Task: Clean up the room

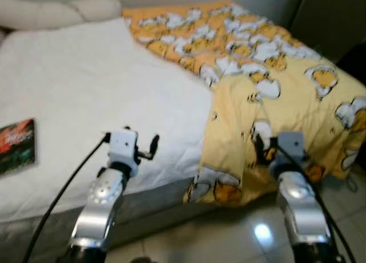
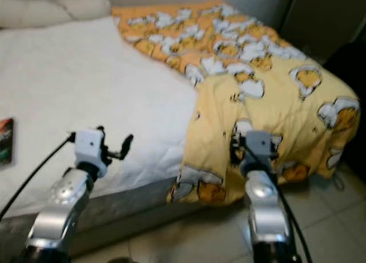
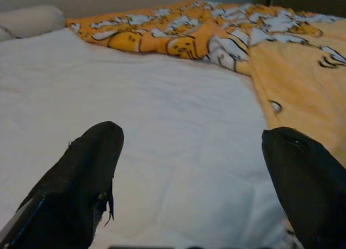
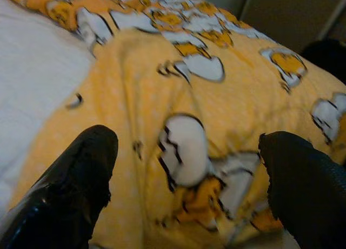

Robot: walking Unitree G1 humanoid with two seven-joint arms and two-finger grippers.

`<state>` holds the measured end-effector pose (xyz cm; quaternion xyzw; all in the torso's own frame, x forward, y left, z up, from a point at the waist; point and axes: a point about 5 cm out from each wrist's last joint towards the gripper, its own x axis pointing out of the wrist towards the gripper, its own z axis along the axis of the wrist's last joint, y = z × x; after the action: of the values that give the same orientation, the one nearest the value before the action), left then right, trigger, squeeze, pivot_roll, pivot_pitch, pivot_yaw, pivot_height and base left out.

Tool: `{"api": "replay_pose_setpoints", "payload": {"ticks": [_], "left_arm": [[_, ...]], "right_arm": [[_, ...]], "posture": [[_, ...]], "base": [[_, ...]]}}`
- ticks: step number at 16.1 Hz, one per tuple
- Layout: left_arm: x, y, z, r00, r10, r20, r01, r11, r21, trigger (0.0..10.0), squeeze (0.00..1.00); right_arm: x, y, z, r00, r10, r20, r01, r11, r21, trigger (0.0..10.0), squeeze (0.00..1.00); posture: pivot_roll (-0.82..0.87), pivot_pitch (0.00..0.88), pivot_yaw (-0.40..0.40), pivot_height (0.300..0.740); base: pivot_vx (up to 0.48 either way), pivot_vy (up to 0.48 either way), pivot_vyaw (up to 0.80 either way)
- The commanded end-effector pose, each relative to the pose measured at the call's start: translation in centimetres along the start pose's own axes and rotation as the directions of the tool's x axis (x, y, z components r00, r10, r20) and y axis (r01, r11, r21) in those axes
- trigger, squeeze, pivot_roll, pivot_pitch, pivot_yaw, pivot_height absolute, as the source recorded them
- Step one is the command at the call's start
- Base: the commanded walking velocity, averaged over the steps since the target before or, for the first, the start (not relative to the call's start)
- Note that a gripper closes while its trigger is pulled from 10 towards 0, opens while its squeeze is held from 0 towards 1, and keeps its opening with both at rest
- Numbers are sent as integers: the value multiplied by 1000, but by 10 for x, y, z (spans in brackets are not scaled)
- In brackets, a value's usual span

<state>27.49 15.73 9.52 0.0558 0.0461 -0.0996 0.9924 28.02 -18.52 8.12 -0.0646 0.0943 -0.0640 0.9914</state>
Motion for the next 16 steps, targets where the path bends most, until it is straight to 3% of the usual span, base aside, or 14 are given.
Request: {"api": "replay_pose_setpoints", "payload": {"ticks": [1,5,7,9,16], "left_arm": [[-3,9,-2,999,31,-14,-31,999,14,10000,255],[-2,10,-2,999,39,-15,-39,999,14,10000,255],[-2,11,-2,999,45,-15,-44,999,13,10000,255],[-2,12,-2,999,46,-15,-46,999,13,10000,255],[-1,7,-4,999,-2,-33,4,999,40,10000,251]], "right_arm": [[2,13,9,998,61,30,-61,998,8,10000,1000],[3,27,11,973,230,28,-230,973,-1,10000,1000],[1,35,10,954,299,14,-298,953,-51,10000,1000],[1,37,9,952,306,4,-306,950,-60,10000,1000],[-2,40,4,949,314,-16,-314,947,-63,10000,1000]], "posture": [[-40,0,-12,740],[-35,0,-16,740],[-32,0,-19,740],[-31,0,-21,740],[-44,0,-8,740]], "base": [[341,0,0],[338,0,0],[337,0,800],[336,0,800],[327,0,0]]}}
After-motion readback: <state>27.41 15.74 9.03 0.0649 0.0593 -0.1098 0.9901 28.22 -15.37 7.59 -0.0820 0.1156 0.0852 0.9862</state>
